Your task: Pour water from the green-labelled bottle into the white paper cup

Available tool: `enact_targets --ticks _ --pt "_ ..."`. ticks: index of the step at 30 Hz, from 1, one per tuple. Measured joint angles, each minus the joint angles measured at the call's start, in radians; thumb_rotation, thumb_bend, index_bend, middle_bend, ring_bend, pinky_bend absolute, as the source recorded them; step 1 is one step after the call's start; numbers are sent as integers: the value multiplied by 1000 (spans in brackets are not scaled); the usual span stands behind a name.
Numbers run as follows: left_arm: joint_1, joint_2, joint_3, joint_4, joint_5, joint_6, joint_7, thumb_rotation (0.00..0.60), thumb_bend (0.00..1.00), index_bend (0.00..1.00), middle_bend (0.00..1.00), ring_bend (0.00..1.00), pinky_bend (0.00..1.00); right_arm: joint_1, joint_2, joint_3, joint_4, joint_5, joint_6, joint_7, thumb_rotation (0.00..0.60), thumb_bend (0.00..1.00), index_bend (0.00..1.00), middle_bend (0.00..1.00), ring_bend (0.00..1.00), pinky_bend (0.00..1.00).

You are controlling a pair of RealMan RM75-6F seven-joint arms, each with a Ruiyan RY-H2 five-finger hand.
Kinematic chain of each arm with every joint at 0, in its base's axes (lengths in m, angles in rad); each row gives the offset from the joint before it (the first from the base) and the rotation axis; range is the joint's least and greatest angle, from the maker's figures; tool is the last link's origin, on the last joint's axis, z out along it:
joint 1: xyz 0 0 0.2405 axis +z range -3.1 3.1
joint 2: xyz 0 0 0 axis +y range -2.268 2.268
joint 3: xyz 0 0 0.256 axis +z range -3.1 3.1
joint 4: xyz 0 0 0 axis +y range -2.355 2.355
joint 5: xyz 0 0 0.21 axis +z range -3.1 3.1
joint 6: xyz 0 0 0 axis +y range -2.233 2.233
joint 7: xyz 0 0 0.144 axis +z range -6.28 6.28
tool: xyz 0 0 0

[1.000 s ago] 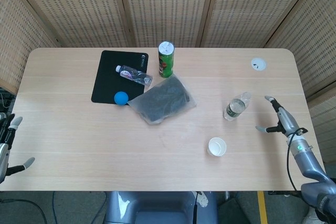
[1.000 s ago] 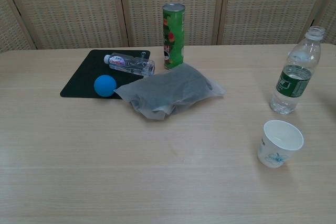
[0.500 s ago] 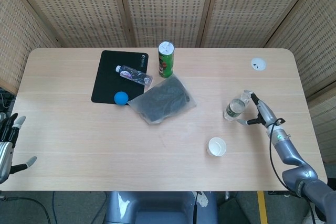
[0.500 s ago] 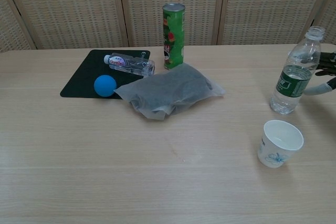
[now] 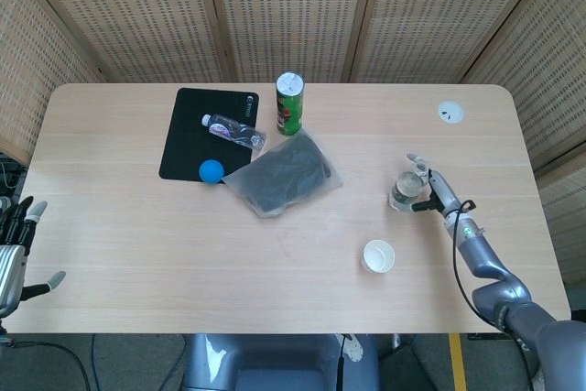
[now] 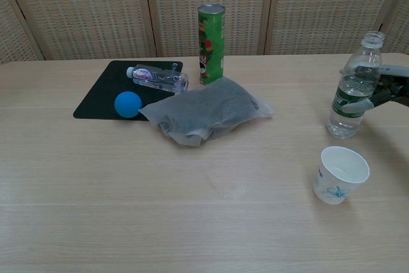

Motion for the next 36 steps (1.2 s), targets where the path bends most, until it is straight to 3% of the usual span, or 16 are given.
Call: enact_targets --ticks 4,6,8,11,13,17,28,36 --pt "-3 -1 -4 0 -14 -3 2 600 125 0 0 0 0 13 -27 17 22 28 -13 -11 600 0 7 27 0 0" --pt "-5 -1 -5 1 -18 -5 0 600 125 0 0 0 0 16 -37 25 33 41 -18 -25 600 0 93 138 16 0" --pt "-6 -1 -5 1 -20 -6 1 600 125 0 0 0 0 18 -51 40 48 63 -23 -45 600 0 292 332 127 18" --pt "-8 -1 -4 1 -23 -8 2 600 124 0 0 0 0 18 -70 61 62 95 -28 -79 600 33 442 486 287 187" --pt "-8 -2 -3 0 -22 -8 3 600 125 0 0 0 0 17 -71 66 60 98 -26 -82 600 138 492 536 346 335" --pt "-8 -1 -1 -1 -17 -6 1 600 125 0 0 0 0 12 -62 62 45 88 -1 -76 600 290 513 555 369 419" --pt "-4 17 8 -5 10 1 -39 600 124 0 0 0 0 -36 24 44 -64 25 217 -138 600 307 515 557 370 438" --pt "4 32 21 -5 45 11 -72 600 124 0 0 0 0 -120 158 5 -211 -44 441 -373 600 312 516 559 370 438"
